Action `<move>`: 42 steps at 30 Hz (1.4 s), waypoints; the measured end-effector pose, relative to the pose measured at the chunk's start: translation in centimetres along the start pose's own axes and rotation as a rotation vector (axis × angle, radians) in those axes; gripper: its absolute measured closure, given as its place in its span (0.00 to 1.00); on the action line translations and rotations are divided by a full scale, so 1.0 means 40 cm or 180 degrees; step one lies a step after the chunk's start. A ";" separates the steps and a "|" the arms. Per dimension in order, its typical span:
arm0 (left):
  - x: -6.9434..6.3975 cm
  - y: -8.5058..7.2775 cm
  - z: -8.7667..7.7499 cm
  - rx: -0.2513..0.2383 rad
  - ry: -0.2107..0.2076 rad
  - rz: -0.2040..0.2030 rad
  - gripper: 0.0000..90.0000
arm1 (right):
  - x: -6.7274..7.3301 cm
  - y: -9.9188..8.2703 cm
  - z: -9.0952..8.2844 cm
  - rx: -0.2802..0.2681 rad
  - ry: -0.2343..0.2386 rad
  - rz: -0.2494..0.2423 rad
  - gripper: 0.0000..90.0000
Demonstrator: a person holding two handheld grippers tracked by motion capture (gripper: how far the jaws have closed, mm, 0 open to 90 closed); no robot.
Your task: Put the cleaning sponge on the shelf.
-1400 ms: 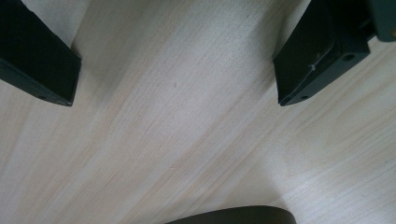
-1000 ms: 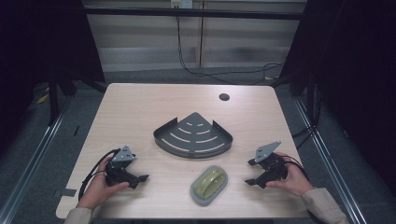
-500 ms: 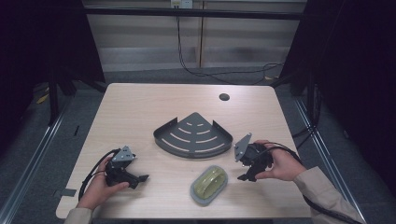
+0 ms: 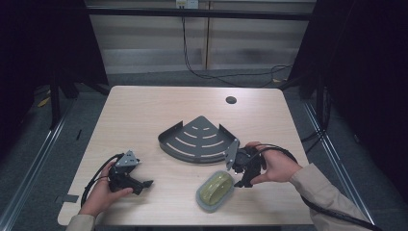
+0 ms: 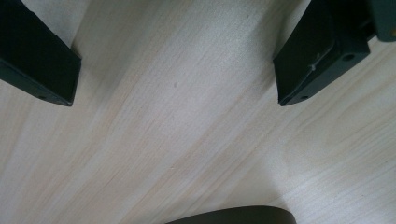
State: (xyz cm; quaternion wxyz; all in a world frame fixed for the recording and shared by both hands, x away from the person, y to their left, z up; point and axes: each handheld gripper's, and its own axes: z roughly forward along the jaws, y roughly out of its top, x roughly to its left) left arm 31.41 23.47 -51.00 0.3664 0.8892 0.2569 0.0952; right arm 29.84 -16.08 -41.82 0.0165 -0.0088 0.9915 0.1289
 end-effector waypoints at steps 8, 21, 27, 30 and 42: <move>-0.001 0.000 0.001 -0.0005 -0.0007 -0.0015 0.00 | 0.002 0.057 0.021 0.0058 0.0056 -0.0211 0.38; 0.000 0.000 0.000 -0.0001 -0.0002 -0.0002 0.00 | 0.008 0.133 0.056 0.0224 0.0185 -0.0445 0.59; 0.000 0.000 0.000 -0.0002 -0.0001 -0.0002 0.00 | 0.008 0.149 0.065 0.0341 0.0249 -0.0498 0.78; 0.000 0.000 0.000 -0.0002 -0.0009 -0.0014 0.00 | 0.003 0.148 0.052 0.0295 0.0292 -0.0362 0.79; -0.001 0.000 0.001 -0.0014 0.0001 -0.0018 0.00 | -0.018 0.120 -0.007 0.0306 0.0255 0.0013 0.79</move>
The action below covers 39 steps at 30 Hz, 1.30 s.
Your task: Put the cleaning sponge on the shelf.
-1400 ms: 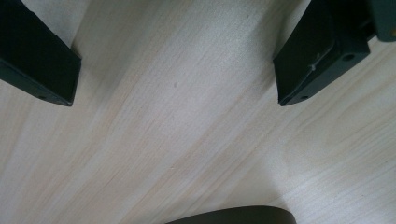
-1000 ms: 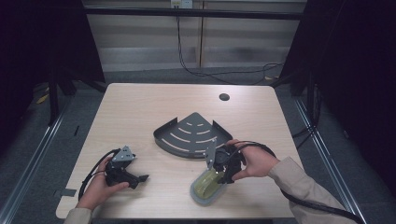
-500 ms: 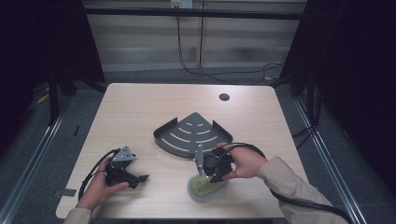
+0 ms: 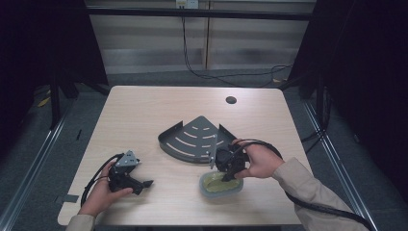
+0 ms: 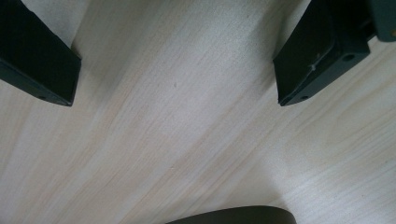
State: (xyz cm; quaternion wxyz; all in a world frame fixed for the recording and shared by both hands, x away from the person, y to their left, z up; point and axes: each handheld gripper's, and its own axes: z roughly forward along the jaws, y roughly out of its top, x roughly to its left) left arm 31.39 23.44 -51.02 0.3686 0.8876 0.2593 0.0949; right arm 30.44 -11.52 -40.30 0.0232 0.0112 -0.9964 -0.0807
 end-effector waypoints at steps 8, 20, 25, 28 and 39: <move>0.000 0.000 0.001 -0.0004 -0.0008 -0.0010 0.00 | -0.012 -0.019 -0.031 0.0023 -0.0015 0.0131 0.79; 0.000 0.000 0.000 -0.0005 -0.0002 -0.0002 0.00 | -0.039 -0.037 -0.074 0.0040 -0.0041 0.0272 0.79; 0.000 0.000 0.000 -0.0002 -0.0007 -0.0012 0.00 | -0.052 -0.041 -0.094 0.0055 -0.0052 0.0341 0.79; 0.000 0.000 0.000 -0.0001 -0.0008 -0.0012 0.00 | -0.059 -0.042 -0.104 0.0057 -0.0092 0.0358 0.79; 0.000 0.000 0.000 -0.0002 -0.0009 -0.0014 0.00 | -0.100 -0.054 -0.130 0.0035 -0.0143 0.0516 0.79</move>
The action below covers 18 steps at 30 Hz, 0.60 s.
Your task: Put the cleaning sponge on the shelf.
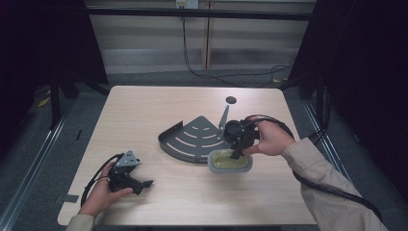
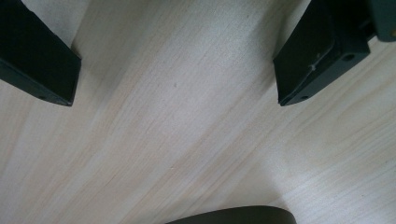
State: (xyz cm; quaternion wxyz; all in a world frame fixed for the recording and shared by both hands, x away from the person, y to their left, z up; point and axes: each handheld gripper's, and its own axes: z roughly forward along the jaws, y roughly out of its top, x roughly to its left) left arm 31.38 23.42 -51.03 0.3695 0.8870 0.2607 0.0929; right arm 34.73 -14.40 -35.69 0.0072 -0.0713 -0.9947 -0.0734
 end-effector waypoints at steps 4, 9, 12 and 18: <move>0.000 0.000 -0.001 0.0008 -0.0008 0.0003 0.00 | -0.017 -0.002 -0.006 -0.0028 -0.0019 0.0084 0.79; 0.000 0.000 -0.001 0.0008 -0.0007 0.0003 0.00 | -0.039 -0.001 -0.020 -0.0039 -0.0049 0.0228 0.79; 0.000 0.000 -0.001 0.0015 -0.0002 0.0005 0.00 | -0.050 0.001 -0.024 -0.0004 -0.0072 0.0376 0.79; 0.000 0.000 -0.001 0.0009 -0.0007 0.0003 0.00 | -0.079 0.003 -0.025 -0.0039 -0.0109 0.0596 0.79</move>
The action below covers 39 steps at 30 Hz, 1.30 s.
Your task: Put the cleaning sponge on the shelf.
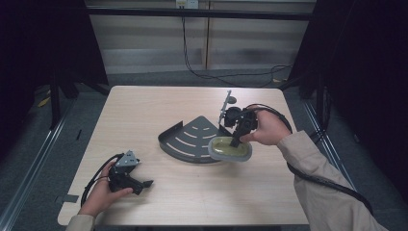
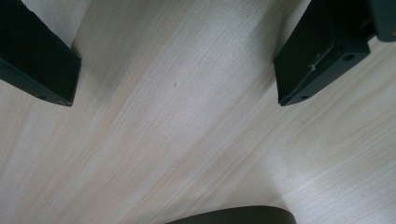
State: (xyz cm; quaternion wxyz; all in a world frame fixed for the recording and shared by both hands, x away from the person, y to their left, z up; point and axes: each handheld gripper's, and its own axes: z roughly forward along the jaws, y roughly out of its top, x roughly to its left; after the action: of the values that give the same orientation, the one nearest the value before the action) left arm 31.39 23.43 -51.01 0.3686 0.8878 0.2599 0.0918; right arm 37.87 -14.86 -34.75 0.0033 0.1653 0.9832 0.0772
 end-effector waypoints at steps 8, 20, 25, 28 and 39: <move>0.000 0.000 0.000 0.0001 0.0006 0.0011 0.00 | -0.026 0.016 0.001 0.0009 -0.0024 0.0207 0.79; 0.000 0.000 0.000 -0.0002 0.0005 0.0006 0.00 | -0.064 0.044 0.018 -0.0037 -0.0028 0.0561 0.79; 0.000 0.000 0.000 -0.0002 0.0005 0.0005 0.00 | -0.076 0.058 0.019 -0.0018 -0.0031 0.0656 0.79; 0.000 0.000 0.000 -0.0003 0.0000 -0.0003 0.00 | -0.083 0.065 0.020 -0.0010 -0.0044 0.0685 0.79; 0.000 0.000 0.000 -0.0003 -0.0001 -0.0004 0.00 | -0.106 0.078 0.035 -0.0075 -0.0060 0.0911 0.79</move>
State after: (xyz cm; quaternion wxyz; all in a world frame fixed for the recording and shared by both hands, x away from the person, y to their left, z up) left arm 31.39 23.43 -51.01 0.3691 0.8875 0.2603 0.0915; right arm 42.93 -13.10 -35.74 0.0035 0.3044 0.9486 0.0868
